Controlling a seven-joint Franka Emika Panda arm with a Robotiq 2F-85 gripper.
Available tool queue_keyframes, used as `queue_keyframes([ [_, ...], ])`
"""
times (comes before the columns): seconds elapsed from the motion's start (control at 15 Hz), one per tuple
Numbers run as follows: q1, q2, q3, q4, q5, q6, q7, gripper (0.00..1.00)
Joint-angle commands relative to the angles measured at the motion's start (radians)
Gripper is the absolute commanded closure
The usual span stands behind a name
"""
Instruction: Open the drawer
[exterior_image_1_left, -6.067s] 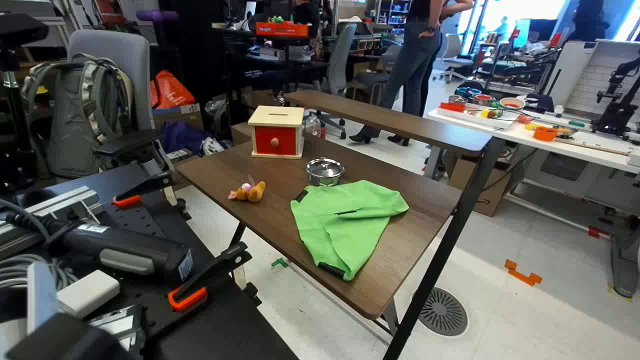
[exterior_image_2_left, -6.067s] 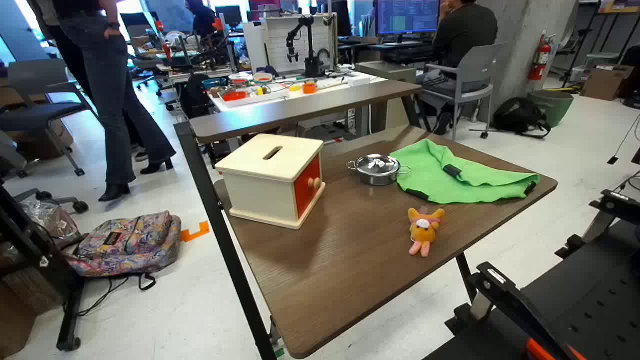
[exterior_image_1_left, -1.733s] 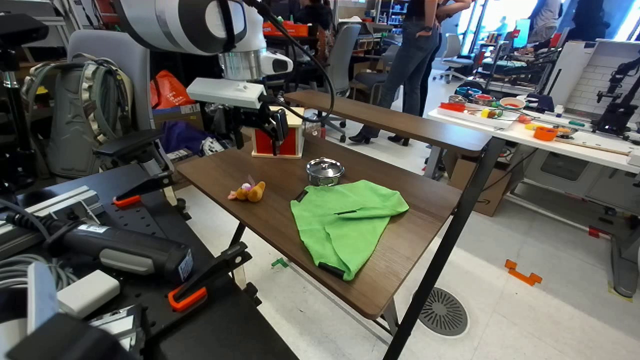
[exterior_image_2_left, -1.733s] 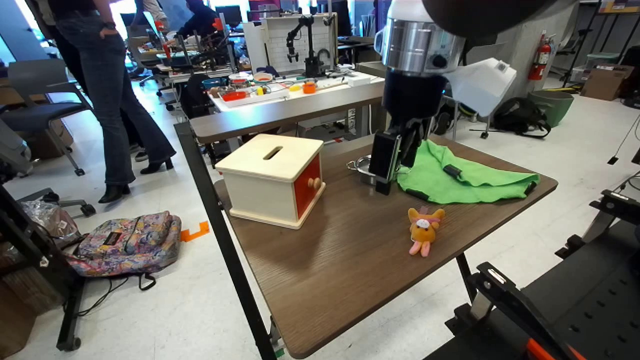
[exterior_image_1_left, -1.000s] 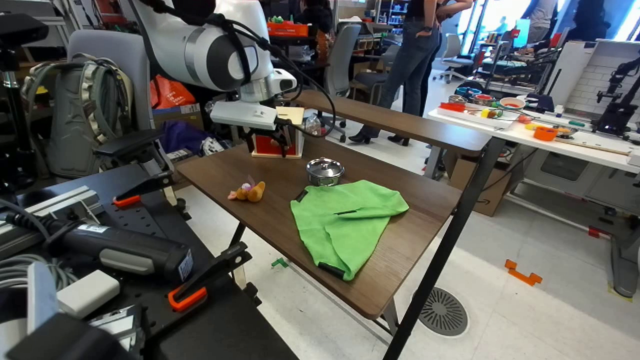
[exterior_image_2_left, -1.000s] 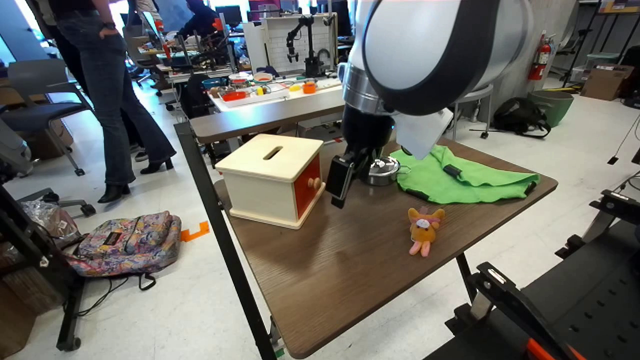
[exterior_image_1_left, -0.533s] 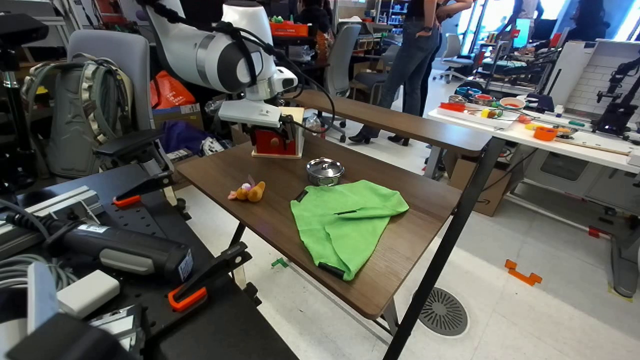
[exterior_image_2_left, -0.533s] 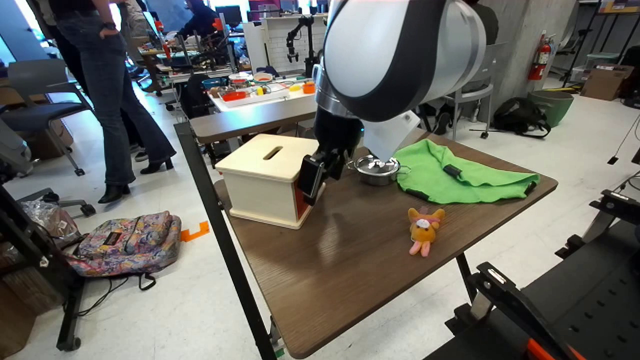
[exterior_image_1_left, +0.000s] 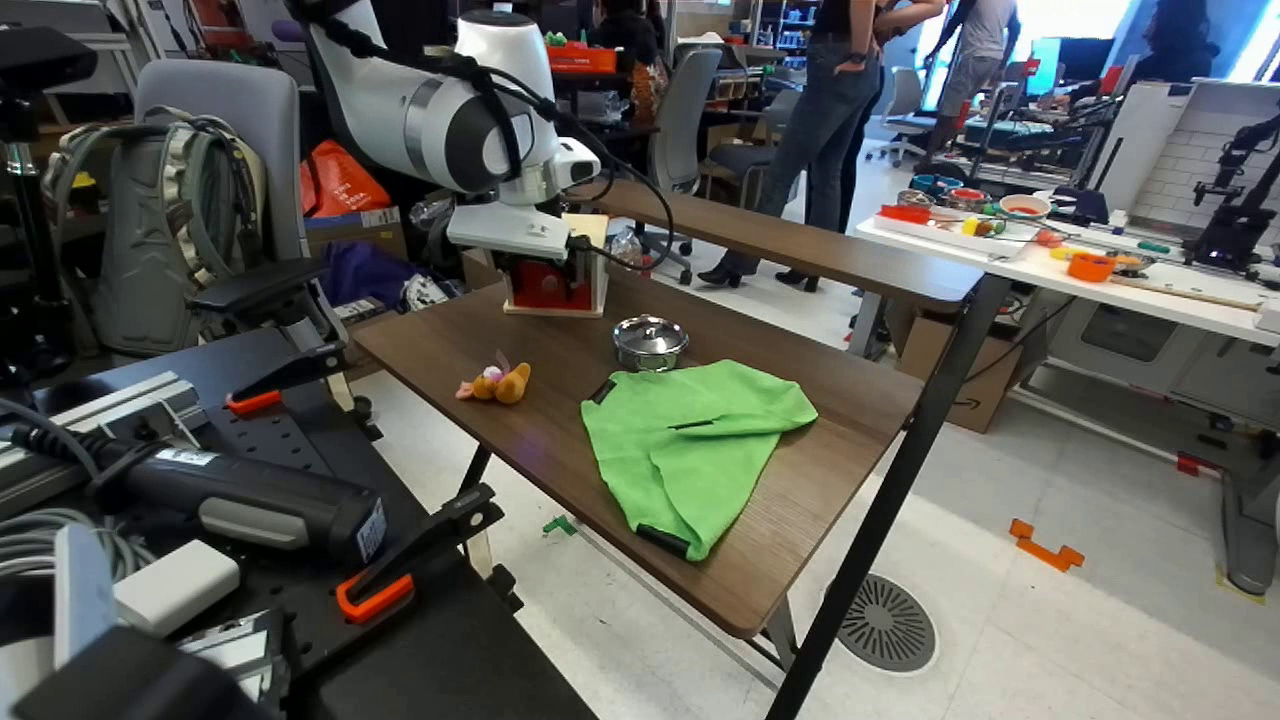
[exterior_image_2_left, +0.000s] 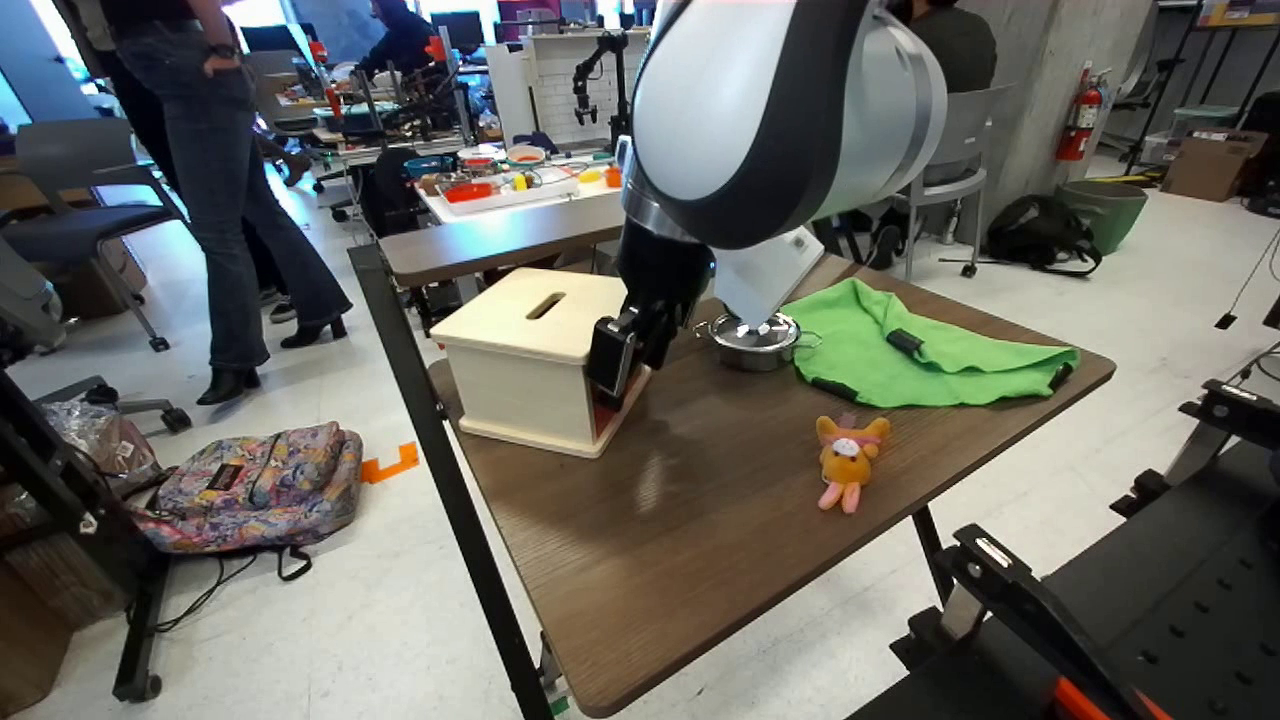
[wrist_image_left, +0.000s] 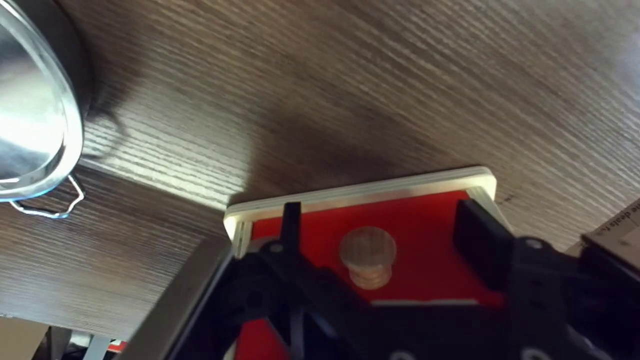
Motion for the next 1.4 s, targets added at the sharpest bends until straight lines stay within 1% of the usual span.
queue_keyframes([
  [0.0, -0.037, 0.02, 0.032, 0.032, -0.002, -0.011, -0.024, 0.52],
  [0.07, -0.04, 0.02, 0.033, 0.032, -0.002, -0.011, -0.025, 0.58],
  [0.27, -0.042, 0.013, 0.028, 0.029, -0.004, -0.01, -0.022, 0.83],
  [0.4, -0.048, 0.01, 0.037, 0.026, -0.002, -0.013, -0.024, 0.95],
  [0.53, -0.051, 0.007, 0.039, 0.02, -0.003, -0.015, -0.026, 0.93],
  [0.73, -0.049, -0.008, 0.038, 0.006, -0.002, -0.024, -0.021, 0.93],
  [1.07, -0.094, -0.028, 0.077, -0.027, 0.011, -0.037, -0.03, 0.93],
  [1.33, -0.111, -0.049, 0.087, -0.052, 0.012, -0.042, -0.025, 0.93],
])
